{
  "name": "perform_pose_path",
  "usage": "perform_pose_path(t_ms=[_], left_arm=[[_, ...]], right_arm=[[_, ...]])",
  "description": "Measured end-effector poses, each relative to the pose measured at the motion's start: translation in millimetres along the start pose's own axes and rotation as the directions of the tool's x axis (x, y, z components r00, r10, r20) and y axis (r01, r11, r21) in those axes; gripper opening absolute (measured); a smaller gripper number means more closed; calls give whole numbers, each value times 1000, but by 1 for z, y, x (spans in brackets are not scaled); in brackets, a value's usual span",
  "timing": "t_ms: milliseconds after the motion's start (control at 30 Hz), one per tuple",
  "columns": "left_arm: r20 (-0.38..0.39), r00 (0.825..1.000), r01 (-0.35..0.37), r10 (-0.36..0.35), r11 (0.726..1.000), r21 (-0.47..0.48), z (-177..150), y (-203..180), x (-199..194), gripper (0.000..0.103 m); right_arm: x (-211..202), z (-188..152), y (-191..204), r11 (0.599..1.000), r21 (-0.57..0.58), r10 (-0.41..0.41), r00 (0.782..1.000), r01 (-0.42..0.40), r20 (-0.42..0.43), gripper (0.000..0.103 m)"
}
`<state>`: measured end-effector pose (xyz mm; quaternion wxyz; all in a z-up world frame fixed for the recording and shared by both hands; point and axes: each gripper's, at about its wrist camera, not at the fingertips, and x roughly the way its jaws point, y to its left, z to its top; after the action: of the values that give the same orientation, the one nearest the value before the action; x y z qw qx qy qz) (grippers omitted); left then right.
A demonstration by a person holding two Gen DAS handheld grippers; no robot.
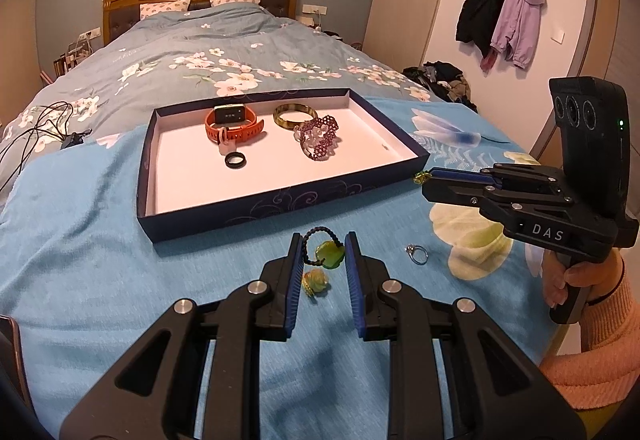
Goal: Organize jewelry
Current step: 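Lift the green bead ring and gold chain and carry them toward the box with both tools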
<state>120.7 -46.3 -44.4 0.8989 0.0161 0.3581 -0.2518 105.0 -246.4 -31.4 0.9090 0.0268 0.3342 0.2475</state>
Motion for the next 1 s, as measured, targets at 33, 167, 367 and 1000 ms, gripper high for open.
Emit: perform_pose_path(t_ms=[33,167,367,1000], left_arm=[[2,1000,-1,1,1000,1,1,0,0,21],[8,1000,-5,5,1000,1,4,1,0,21],[14,1000,-12,12,1000,1,8,2,2,21],[25,999,-26,25,1000,2,20,8,6,21]], right_arm=[[0,1,0,1000,-1,-1,1000,1,2,9],[2,5,-1,1000,-2,-1,1000,1,7,9],[5,10,-4,1000,-1,-1,1000,1,11,9],[9,23,-11,1000,-2,-4,1000,4,22,9]])
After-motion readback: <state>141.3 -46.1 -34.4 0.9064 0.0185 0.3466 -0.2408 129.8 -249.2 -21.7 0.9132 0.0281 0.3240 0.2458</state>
